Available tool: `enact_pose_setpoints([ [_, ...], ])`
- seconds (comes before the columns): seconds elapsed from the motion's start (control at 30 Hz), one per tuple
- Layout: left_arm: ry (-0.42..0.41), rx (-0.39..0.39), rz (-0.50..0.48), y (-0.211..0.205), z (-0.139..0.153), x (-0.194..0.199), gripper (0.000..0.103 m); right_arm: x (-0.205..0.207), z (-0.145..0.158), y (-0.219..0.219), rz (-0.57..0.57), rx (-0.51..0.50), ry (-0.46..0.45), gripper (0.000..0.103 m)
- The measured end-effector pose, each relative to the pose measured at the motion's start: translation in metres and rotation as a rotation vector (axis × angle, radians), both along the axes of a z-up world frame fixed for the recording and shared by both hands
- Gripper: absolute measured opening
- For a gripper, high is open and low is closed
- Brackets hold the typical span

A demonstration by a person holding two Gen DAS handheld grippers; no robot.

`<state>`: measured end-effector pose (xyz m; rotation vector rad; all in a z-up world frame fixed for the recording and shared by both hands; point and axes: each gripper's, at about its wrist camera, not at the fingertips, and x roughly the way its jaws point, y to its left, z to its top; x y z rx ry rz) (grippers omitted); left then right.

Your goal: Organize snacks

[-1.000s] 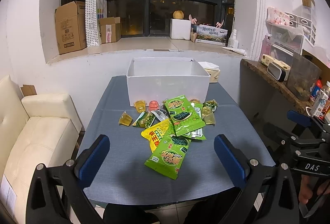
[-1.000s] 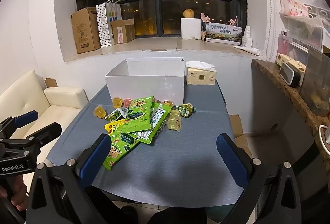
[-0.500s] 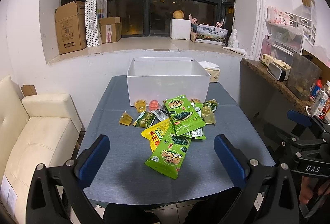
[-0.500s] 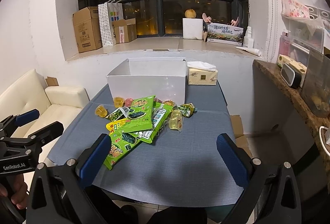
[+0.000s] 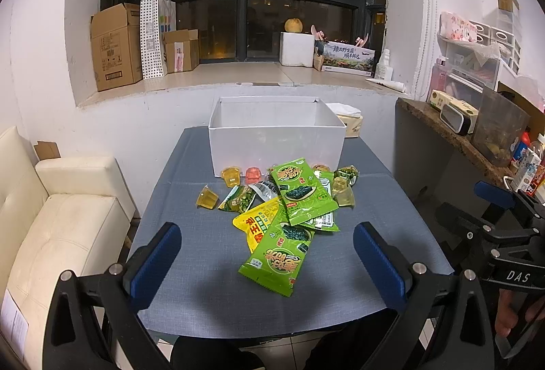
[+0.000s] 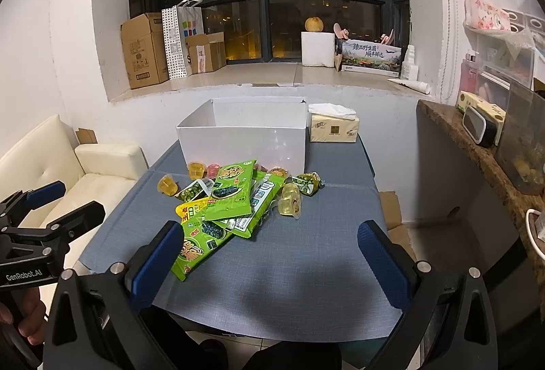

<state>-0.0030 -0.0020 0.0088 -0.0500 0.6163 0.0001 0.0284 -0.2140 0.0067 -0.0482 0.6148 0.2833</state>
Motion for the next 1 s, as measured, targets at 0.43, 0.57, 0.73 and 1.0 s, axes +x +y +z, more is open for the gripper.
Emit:
enact_pose_setpoints([
  [0.43,0.002,-0.007,0.002,0.0022,-0.001,-0.001,0.103,-0.0006,0.0043,-0.0027,0.003,0.004,-0.002,0.103],
  [0.57,0.002,-0.009,0.002,0.0023,-0.001,-0.0012,0.103,-0.0006,0.004,-0.0027,0.005,0.005,0.0,0.103],
  [0.73,0.004,-0.008,0.002,0.0025,-0.0015,-0.0006,0.103,-0.0002,0.0028,-0.0015,0.005,0.005,0.001,0.103],
  [1.0,0.01,-0.008,0.007,0.0036,-0.0028,0.0007,0.103,0.0008,0.0004,-0.0001,0.006,0.004,0.004,0.103],
])
